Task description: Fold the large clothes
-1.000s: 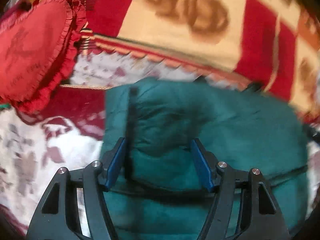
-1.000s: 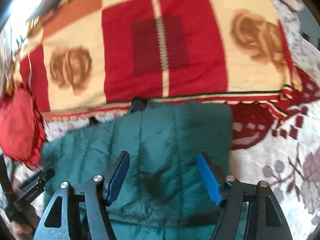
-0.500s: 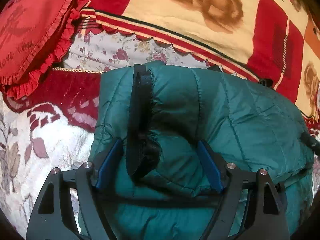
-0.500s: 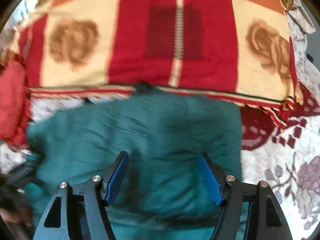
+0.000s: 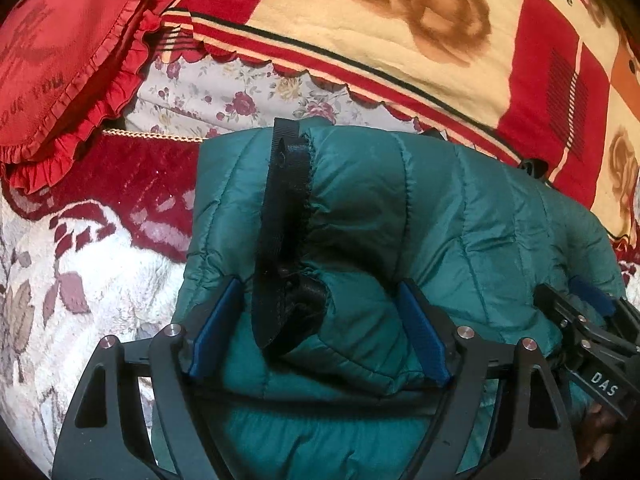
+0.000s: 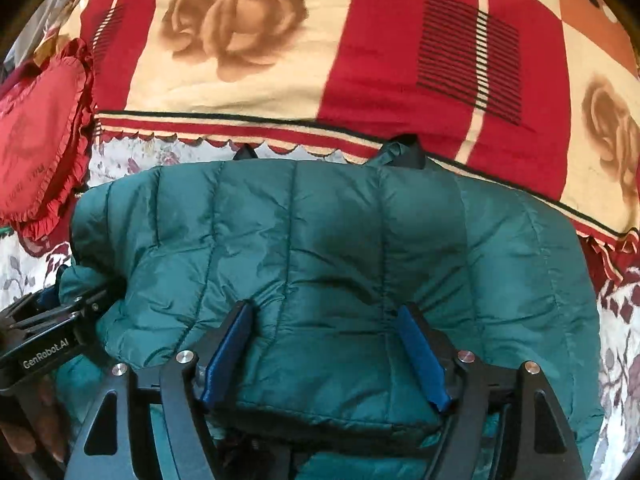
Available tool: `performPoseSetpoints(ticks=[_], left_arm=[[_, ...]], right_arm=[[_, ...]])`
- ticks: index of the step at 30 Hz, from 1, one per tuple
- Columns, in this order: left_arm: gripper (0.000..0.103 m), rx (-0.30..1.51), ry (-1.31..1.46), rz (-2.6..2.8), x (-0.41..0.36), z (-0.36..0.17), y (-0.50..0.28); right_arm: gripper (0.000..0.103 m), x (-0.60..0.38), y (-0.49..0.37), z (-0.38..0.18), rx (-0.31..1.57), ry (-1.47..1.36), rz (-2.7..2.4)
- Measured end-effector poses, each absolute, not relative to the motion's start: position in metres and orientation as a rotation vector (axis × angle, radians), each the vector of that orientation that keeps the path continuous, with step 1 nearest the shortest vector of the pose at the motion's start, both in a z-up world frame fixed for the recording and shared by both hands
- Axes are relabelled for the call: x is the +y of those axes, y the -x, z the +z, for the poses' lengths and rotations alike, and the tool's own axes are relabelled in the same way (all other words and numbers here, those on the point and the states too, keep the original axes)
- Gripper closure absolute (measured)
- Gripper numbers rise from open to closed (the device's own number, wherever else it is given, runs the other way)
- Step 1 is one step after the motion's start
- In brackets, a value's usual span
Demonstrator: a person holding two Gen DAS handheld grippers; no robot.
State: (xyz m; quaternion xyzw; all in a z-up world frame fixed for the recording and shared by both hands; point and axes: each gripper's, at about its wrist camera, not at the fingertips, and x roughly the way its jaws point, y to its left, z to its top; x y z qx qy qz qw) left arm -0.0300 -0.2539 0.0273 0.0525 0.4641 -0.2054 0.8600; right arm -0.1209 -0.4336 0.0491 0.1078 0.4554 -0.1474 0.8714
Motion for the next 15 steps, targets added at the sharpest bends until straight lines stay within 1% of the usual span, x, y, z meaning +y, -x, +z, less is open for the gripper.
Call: performPoseSetpoints(ticks=[2,5,8,11,15], left_arm=[[0.022,0.975,-0.112,-0.429,-0.254,0.028,0.030],[0.022,0.975,-0.107,-0.430,-0.254,0.028,0.029],[0.022,0.973,-0.108,-0.426,-0.253,0.028,0.030],[0.021,0.971,-0.110,-0.424,-0.252,0.028,0.030],[0.021,0.969,-0.114,-0.421,-0.253,0.028,0.030]], right_arm=[[0.031,-0.436,0.125,0.058,0.956,-0.247,-0.291],[0.031,-0.441,0.147,0.080,0.903,-0.292,-0.284],[0.030,-0.450,0.171,0.094,0.848,-0.269,-0.332],[0.030,-0.470,0.186,0.091,0.848,-0.282,-0.402],[0.030,-0.500,0.195,0.064,0.904,-0.343,-0.481]])
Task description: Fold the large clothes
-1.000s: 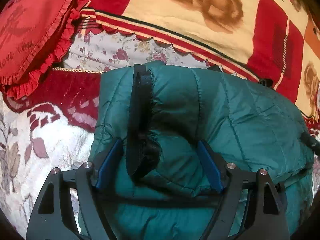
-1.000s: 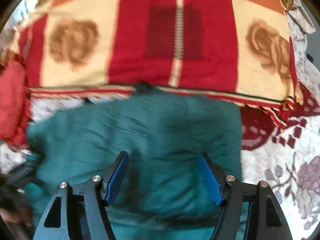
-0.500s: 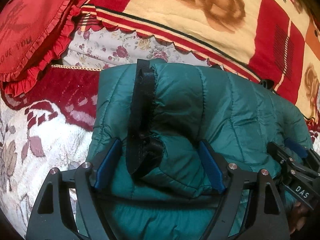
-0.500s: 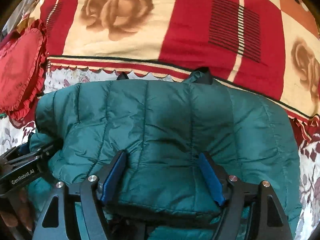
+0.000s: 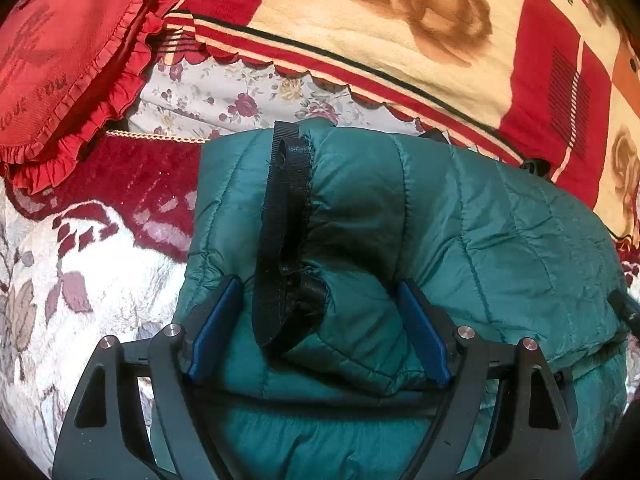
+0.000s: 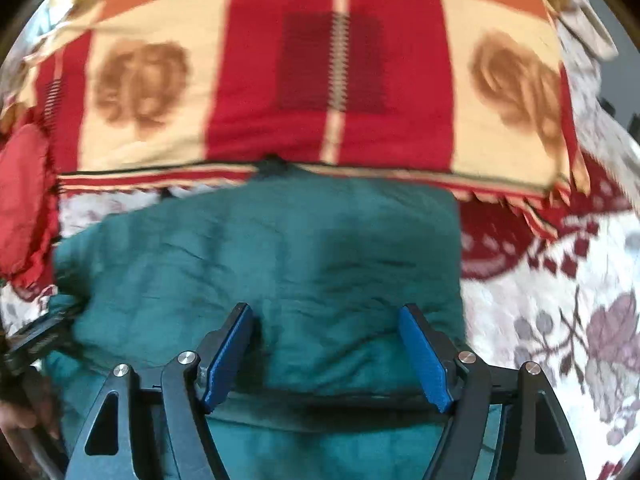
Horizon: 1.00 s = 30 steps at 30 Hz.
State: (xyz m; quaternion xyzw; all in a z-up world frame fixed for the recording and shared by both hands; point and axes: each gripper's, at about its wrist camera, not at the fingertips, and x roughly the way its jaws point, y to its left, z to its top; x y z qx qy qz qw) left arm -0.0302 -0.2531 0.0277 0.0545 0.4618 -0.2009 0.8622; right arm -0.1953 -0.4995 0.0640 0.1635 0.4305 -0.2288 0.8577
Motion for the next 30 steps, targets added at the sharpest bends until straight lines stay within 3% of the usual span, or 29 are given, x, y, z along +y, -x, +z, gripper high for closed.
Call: performPoseSetpoints(ticks=[8,19,30], left_arm=[[0.020,0.962,-0.104,-0.430,-0.251,0.031,0.031],[0.020,0.928,-0.112,-0.440,-0.204,0.068,0.072],[0.020,0.954,-0.067,-0.439,-0.126,0.069,0.145]], right_arm=[[0.026,-0.503,0.190,0.048,0.956,-0.332,-0.481],[0.025,-0.490,0.280,0.106,0.870,-0.364,-0.405],[0.023,-0.474,0.381,0.089,0.922,-0.443,-0.413]])
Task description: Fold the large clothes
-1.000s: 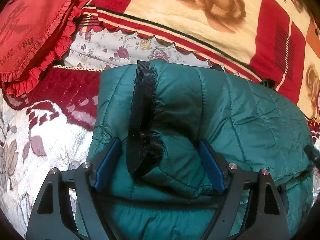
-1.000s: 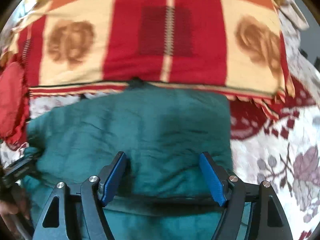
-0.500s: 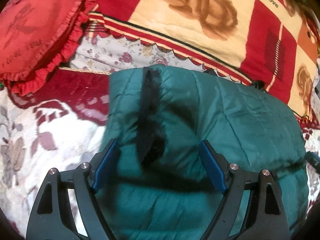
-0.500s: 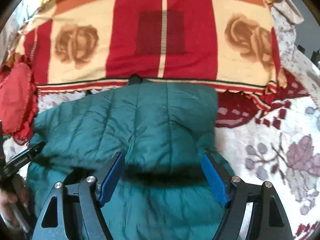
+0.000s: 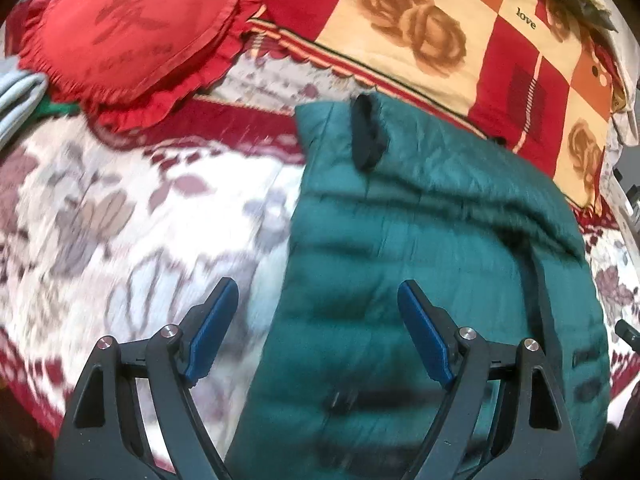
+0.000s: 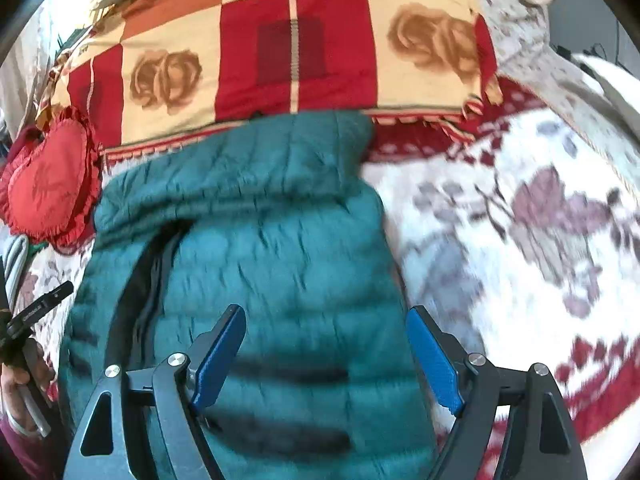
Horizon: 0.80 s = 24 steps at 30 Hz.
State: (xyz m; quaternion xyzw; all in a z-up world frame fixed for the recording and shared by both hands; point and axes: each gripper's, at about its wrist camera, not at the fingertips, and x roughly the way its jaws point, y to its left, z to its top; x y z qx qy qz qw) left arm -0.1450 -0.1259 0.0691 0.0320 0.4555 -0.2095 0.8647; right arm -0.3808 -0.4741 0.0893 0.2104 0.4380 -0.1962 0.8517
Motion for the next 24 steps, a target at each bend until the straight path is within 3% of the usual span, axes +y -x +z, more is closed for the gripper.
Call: performPoseSetpoints(ticks=[24], left_arm=[[0.020,0.981,-0.070,-0.440,-0.057,0.055,0.238]], right_arm=[[0.019,-0.439,0.474,0.068,0.956,-0.503,-0.422]])
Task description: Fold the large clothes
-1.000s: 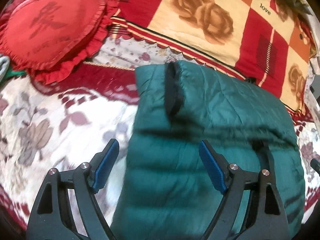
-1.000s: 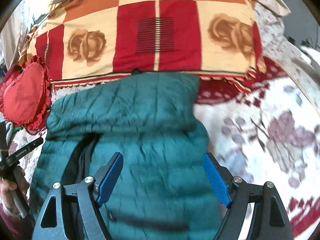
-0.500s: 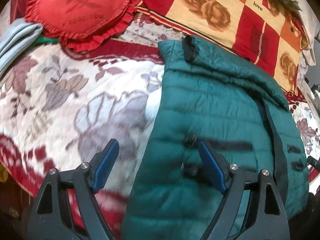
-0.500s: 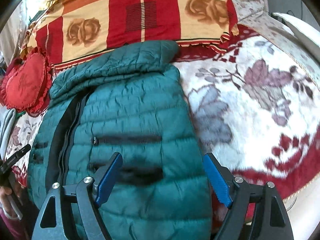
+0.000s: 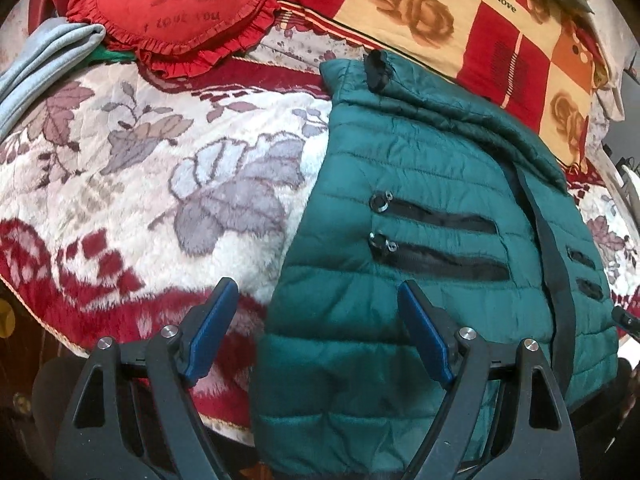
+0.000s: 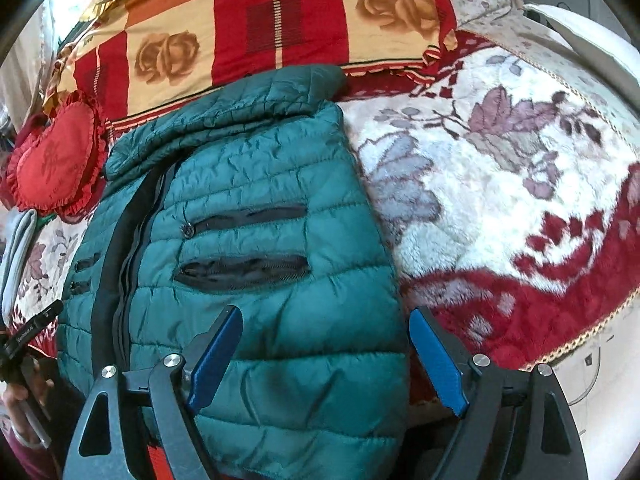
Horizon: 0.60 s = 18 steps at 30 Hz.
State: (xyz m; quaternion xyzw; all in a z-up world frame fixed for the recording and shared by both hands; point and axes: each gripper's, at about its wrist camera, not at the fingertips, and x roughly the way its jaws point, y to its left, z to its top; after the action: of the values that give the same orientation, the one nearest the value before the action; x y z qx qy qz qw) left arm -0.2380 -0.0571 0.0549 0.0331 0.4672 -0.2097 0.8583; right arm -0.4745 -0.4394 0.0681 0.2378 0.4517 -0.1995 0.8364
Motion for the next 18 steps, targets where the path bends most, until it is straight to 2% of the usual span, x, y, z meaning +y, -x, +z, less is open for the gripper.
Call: performPoseSetpoints(ticks=[18], left_arm=[[0.020,1.039,-0.067,-0.443,-0.049,0.040,0.252]], right_arm=[[0.018,-0.443,0.493,0.051,1.008,-0.560,-0.409]])
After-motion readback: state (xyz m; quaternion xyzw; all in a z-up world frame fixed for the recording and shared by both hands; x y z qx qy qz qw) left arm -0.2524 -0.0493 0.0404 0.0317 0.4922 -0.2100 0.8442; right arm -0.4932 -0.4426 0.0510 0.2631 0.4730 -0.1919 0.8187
